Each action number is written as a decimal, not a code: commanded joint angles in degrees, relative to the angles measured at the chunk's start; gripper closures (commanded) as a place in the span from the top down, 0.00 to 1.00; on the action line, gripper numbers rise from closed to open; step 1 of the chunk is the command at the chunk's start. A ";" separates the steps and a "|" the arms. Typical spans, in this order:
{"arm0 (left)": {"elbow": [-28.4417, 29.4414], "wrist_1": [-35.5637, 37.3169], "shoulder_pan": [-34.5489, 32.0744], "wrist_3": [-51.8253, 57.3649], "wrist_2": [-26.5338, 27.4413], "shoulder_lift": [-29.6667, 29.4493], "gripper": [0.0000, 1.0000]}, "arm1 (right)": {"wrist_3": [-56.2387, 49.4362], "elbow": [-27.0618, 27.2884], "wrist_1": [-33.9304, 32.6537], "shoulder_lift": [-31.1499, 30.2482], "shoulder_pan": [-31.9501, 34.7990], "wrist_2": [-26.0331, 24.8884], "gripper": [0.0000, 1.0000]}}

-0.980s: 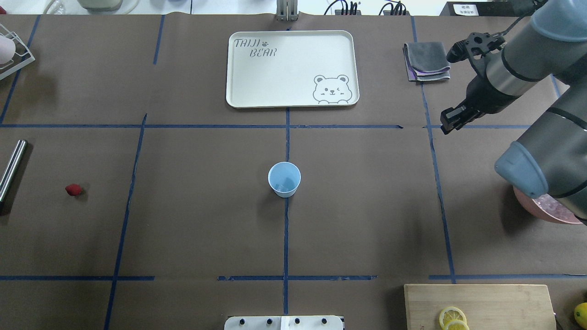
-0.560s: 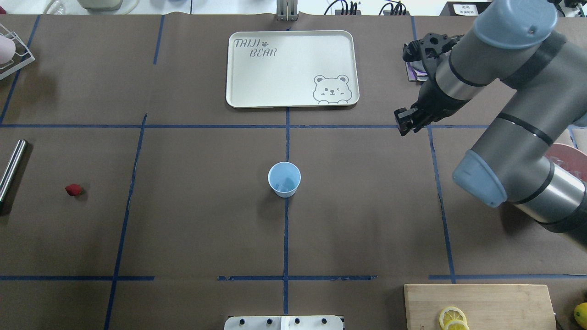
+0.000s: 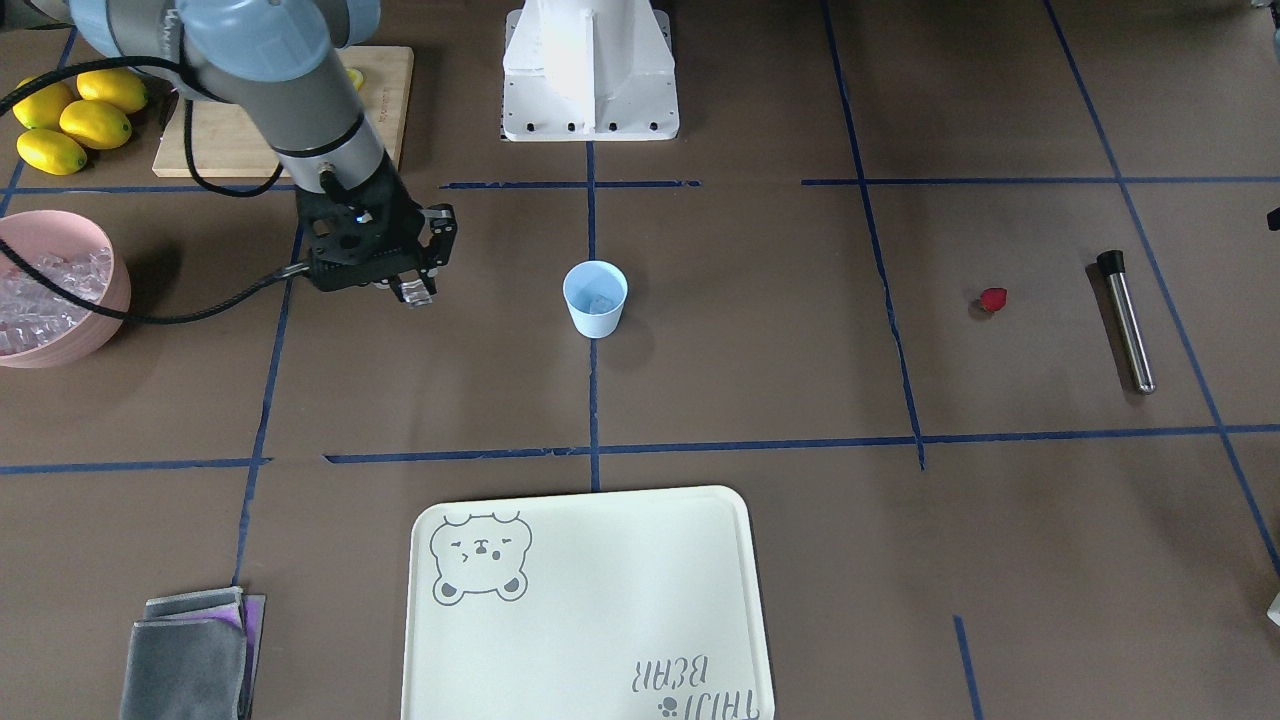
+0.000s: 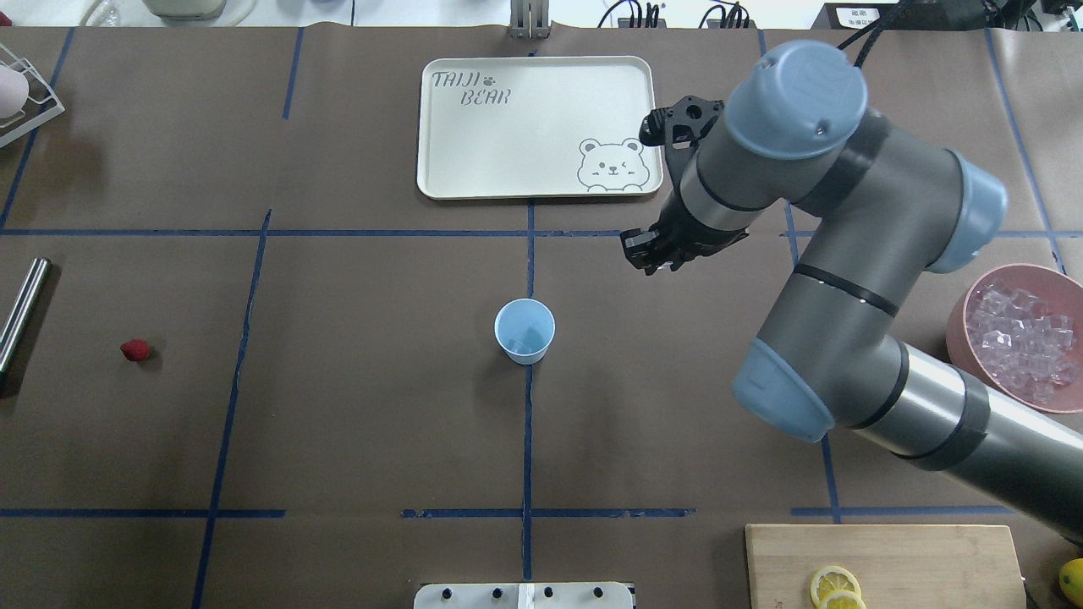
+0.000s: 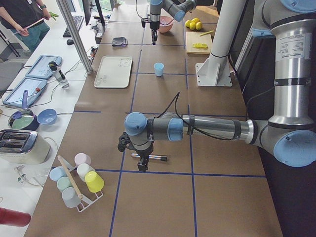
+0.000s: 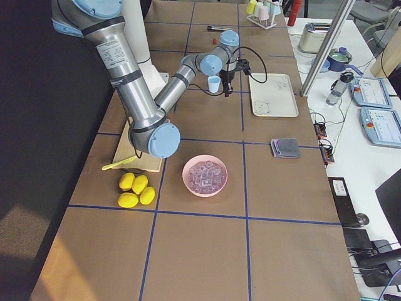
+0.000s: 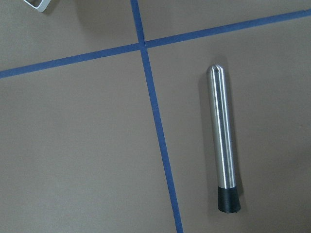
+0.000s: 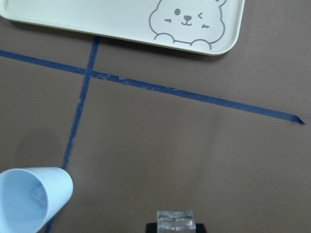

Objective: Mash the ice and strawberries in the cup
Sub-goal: 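Carry the ice cube with the right gripper to the cup and drop it in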

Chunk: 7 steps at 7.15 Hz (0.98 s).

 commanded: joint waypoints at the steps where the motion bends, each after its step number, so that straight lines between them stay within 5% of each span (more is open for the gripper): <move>1: 0.09 0.00 0.02 -0.07 0.00 0.00 1.00 | 6.89 -2.74 -0.01 4.76 -5.88 -5.76 0.00; 4: 0.18 0.00 0.02 -0.07 0.00 0.00 1.00 | 12.71 -11.08 0.08 11.97 -10.29 -10.44 0.00; 7: 0.18 0.00 0.02 0.02 0.00 0.00 1.00 | 13.25 -13.03 0.08 12.77 -11.96 -11.94 0.01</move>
